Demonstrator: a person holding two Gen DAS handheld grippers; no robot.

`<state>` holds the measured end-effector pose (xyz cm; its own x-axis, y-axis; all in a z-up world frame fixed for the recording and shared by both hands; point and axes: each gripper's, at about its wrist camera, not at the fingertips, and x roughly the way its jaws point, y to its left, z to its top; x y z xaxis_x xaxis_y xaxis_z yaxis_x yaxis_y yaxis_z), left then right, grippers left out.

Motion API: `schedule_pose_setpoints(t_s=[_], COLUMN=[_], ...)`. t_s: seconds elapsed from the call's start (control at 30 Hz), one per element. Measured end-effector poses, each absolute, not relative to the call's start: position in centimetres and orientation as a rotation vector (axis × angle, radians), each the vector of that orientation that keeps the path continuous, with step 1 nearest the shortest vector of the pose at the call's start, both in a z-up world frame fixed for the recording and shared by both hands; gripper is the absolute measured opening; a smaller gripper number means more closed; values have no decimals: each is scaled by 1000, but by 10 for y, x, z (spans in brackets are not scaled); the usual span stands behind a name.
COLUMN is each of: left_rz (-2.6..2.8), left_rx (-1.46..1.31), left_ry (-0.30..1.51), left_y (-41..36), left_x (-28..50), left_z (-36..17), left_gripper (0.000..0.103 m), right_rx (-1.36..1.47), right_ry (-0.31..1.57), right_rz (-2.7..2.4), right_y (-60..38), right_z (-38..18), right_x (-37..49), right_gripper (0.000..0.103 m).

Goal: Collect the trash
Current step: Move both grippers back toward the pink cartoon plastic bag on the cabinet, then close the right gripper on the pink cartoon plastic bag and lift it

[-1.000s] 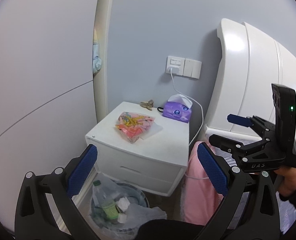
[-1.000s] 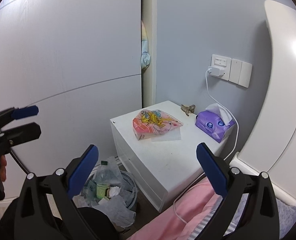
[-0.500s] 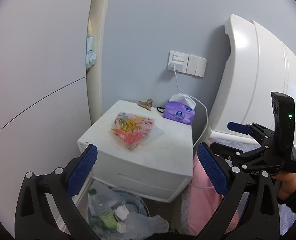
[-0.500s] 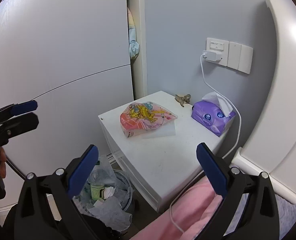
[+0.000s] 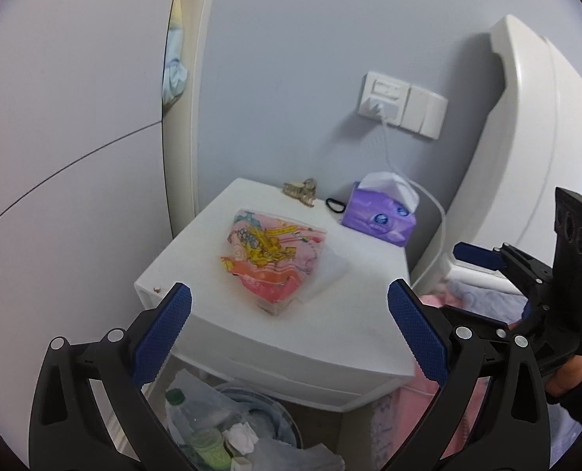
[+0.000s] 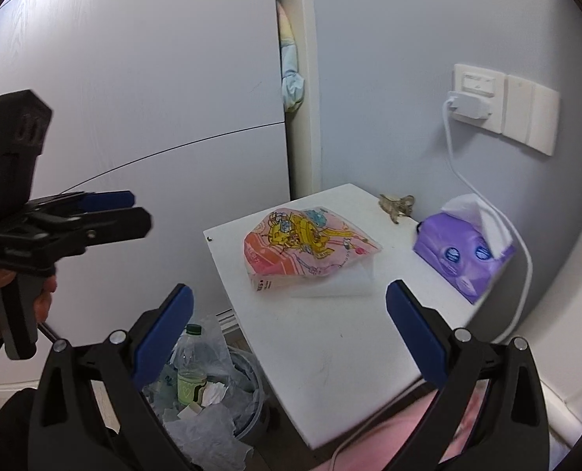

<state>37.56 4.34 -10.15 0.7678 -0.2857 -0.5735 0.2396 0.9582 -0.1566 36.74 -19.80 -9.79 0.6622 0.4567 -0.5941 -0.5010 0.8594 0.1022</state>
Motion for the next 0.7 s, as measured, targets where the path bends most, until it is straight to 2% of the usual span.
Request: schedule_pose_setpoints(t_s=[0.4,0.7], left_rz=[-369,-448], left_rx=[-81,-41], left_ry=[739,792], left_y=[55,52], left_x=[461,498], left_z=[-146,-176], left_gripper=[97,97], right_rx=[-151,-229], right_ry=[719,754], right_rz=[664,736], right_y=[-169,-146], right_z=[-140,-167], right_x=[429,458], right_gripper=[96,96])
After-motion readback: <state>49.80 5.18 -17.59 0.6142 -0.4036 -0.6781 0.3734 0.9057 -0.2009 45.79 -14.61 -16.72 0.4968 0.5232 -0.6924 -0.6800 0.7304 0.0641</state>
